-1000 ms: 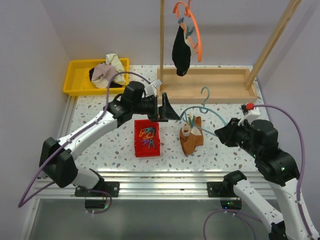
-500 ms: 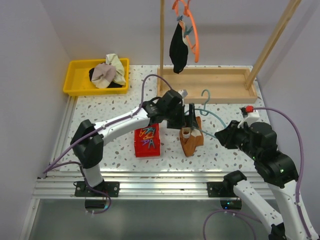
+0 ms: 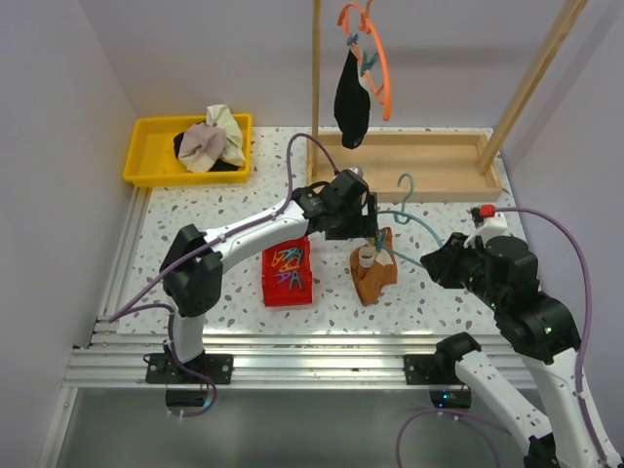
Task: Remove the underwear clipped to the hanger
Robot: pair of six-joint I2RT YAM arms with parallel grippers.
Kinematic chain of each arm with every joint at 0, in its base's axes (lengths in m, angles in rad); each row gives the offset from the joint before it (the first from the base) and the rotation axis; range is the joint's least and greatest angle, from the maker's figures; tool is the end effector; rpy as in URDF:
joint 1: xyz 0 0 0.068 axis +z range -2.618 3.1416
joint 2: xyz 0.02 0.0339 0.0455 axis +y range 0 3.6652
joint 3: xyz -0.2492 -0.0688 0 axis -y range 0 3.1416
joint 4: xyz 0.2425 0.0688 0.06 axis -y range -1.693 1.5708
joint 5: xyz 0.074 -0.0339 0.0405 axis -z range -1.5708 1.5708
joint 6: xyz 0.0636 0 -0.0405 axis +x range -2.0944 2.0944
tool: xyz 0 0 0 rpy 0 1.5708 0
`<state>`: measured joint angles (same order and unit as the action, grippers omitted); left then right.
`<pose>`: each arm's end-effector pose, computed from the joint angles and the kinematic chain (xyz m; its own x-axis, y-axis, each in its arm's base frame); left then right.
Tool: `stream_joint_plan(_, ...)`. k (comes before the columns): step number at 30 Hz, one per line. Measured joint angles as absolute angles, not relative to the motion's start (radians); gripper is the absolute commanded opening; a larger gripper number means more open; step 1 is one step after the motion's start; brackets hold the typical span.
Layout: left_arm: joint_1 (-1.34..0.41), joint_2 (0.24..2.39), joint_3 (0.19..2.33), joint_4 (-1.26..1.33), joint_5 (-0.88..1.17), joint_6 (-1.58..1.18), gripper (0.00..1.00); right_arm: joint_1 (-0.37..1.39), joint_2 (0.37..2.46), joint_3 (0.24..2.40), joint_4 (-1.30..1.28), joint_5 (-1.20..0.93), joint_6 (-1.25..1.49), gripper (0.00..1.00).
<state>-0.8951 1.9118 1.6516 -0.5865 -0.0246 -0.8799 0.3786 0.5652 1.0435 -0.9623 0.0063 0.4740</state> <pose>0.2791 -0.3457 0.2409 -0.8919 -0.1192 -0.4363 0.1295 0.8570 -0.4988 0.1107 0.0436 0.3478 -0.5510 0.2720 -0.7889 -0.1269 0.9071 0.4014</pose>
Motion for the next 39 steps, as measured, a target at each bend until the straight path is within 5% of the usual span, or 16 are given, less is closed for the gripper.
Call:
stream_joint_plan(9, -0.897, 1.951, 1.658, -0.615, -0.038, -0.881, 0.66, 0.379, 0.578, 1.045, -0.959, 0.020, 0.480, 0.00)
stream_joint_plan(19, -0.898, 1.866, 1.532, -0.548, -0.017, -0.937, 0.62, 0.379, 0.577, 1.068, -0.957, 0.105, 0.497, 0.00)
stream_joint_plan(23, -0.896, 1.822, 1.463, -0.474, 0.030, -0.992, 0.66, 0.378, 0.577, 1.068, -0.937, 0.113, 0.498, 0.00)
stream_joint_plan(29, -0.896, 1.779, 1.408, -0.390, 0.055, -1.073, 1.00, 0.379, 0.588, 1.068, -0.906, 0.083, 0.492, 0.00)
stream_joint_plan(39, -0.886, 1.892, 1.686, -0.453, 0.030, -1.105, 1.00, 0.379, 0.593, 1.068, -0.897, 0.064, 0.476, 0.00)
